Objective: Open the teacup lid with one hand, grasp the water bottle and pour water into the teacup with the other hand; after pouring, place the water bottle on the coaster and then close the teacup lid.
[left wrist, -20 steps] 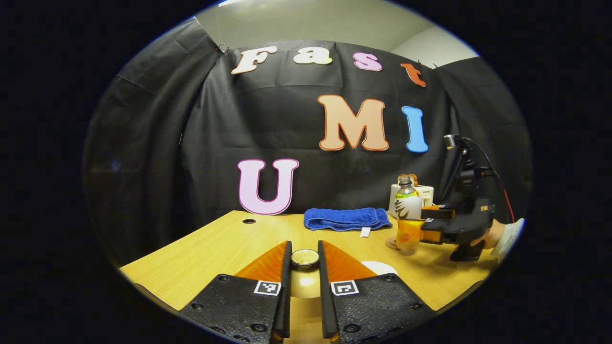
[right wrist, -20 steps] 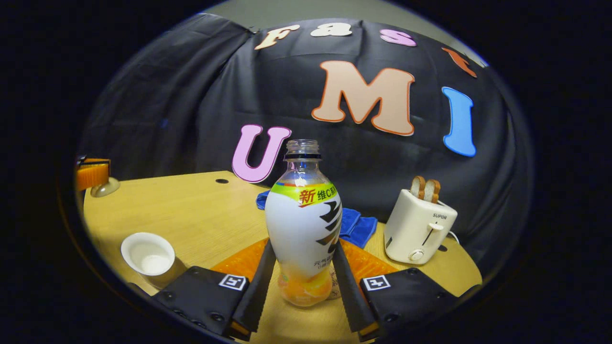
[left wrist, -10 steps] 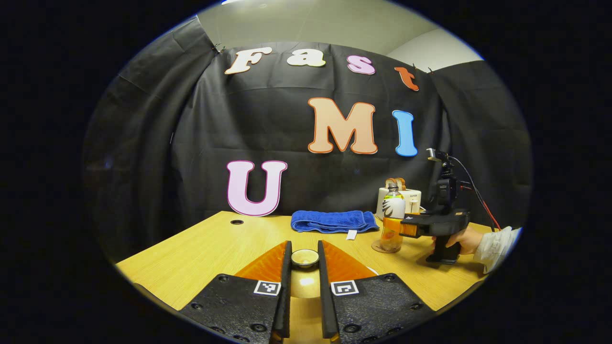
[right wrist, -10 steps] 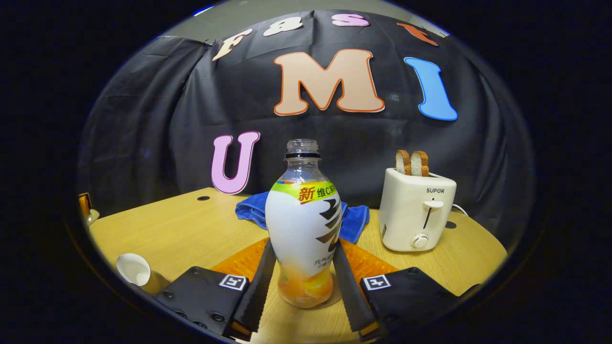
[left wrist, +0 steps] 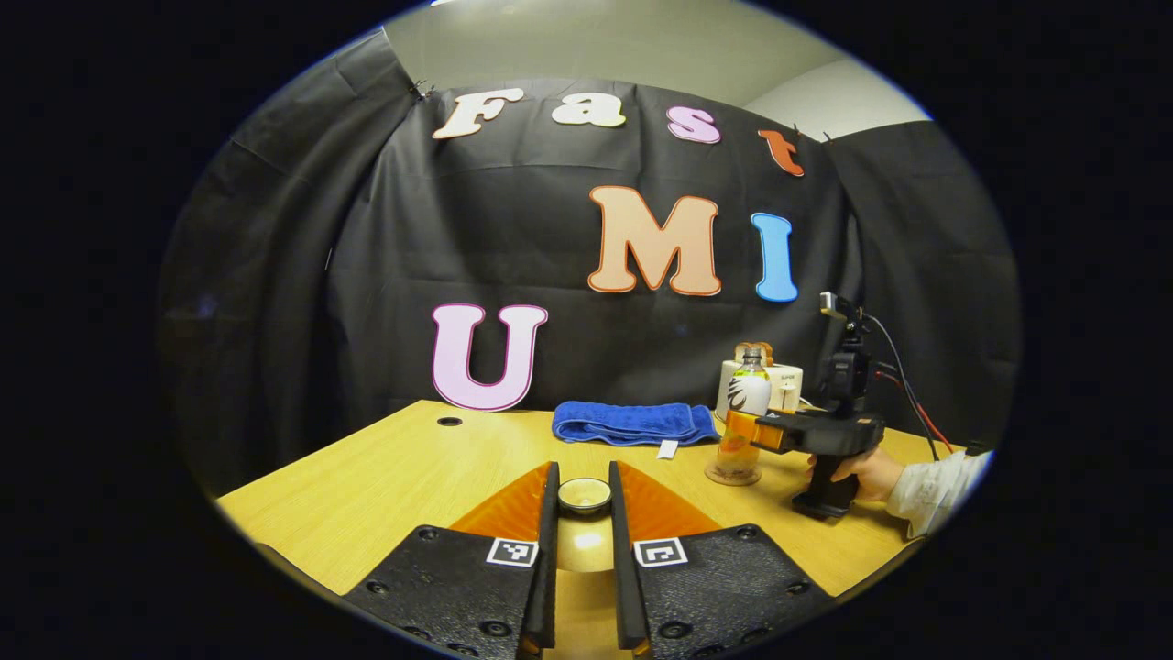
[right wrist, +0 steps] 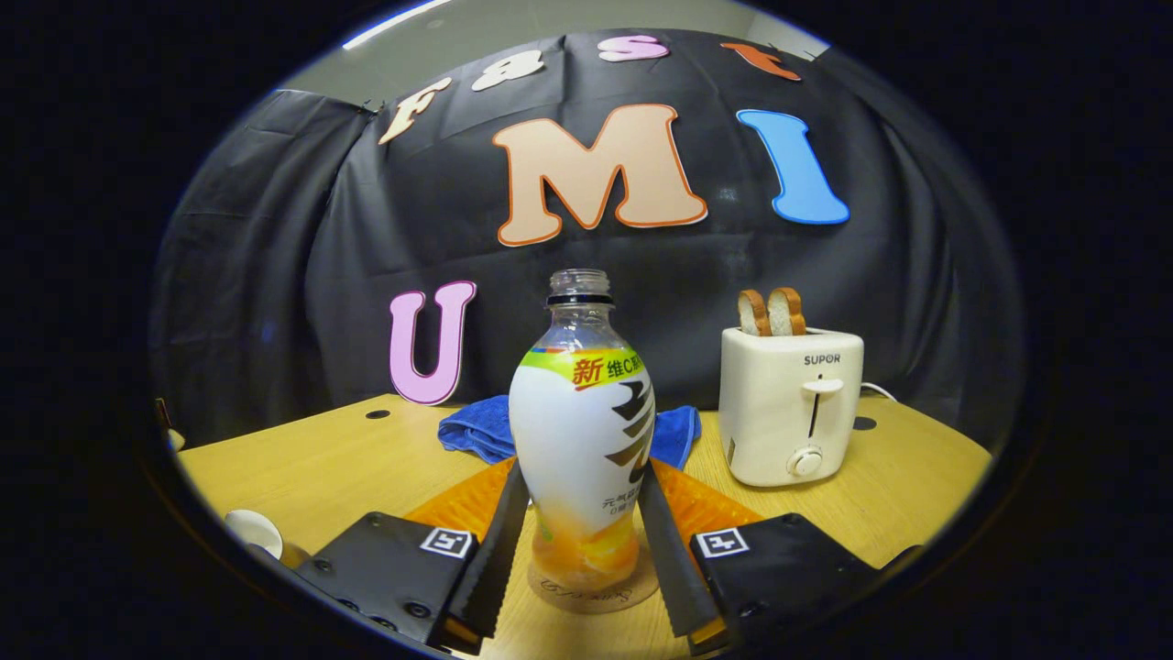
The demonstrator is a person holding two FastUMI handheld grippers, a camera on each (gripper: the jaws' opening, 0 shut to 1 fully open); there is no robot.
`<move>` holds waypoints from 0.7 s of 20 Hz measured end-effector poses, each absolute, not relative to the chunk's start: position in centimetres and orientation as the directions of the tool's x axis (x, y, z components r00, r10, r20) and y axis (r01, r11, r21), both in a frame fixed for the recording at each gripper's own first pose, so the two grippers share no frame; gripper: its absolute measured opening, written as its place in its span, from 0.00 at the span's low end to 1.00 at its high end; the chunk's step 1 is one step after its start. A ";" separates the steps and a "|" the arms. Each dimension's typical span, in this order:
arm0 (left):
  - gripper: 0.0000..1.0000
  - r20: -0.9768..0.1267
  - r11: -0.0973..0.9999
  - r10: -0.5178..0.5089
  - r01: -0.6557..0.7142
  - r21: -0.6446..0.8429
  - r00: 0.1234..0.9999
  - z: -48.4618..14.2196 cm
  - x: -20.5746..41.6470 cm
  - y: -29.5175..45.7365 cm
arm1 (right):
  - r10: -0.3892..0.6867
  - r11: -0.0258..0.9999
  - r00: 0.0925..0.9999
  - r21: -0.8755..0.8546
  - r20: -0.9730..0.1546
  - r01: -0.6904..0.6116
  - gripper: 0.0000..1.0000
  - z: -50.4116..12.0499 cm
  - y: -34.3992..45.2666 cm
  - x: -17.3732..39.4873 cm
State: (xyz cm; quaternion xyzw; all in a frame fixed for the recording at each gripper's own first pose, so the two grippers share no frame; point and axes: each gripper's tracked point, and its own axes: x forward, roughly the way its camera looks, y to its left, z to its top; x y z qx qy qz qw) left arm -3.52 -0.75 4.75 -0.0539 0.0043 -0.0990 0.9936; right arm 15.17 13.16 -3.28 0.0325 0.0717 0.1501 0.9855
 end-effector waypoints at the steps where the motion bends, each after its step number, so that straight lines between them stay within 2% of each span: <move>1: 0.23 0.003 0.973 -0.202 0.201 -0.109 0.979 4.8 -3.5 -0.9 | 0.299 0.952 0.947 0.097 -0.119 -0.289 0.73 -3.0 13.1 15.1; 5: 0.23 0.005 0.973 -0.205 0.204 -0.110 0.979 4.9 -3.3 -1.2 | 0.312 0.949 0.941 0.093 -0.132 -0.301 0.75 -3.3 13.1 14.3; 8: 0.23 -0.001 0.968 -0.222 0.220 -0.119 0.975 4.7 -3.2 -2.0 | 0.320 0.946 0.934 0.099 -0.160 -0.308 0.80 -3.9 13.2 13.9; 9: 0.23 -0.005 0.966 -0.232 0.230 -0.121 0.973 4.7 -3.1 -2.3 | 0.322 0.945 0.932 0.107 -0.166 -0.308 0.77 -4.1 13.1 13.8; 14: 0.23 -0.010 0.946 -0.294 0.289 -0.144 0.956 3.9 -1.9 -4.8 | 0.335 0.938 0.926 0.152 -0.173 -0.311 0.95 -4.6 12.4 12.8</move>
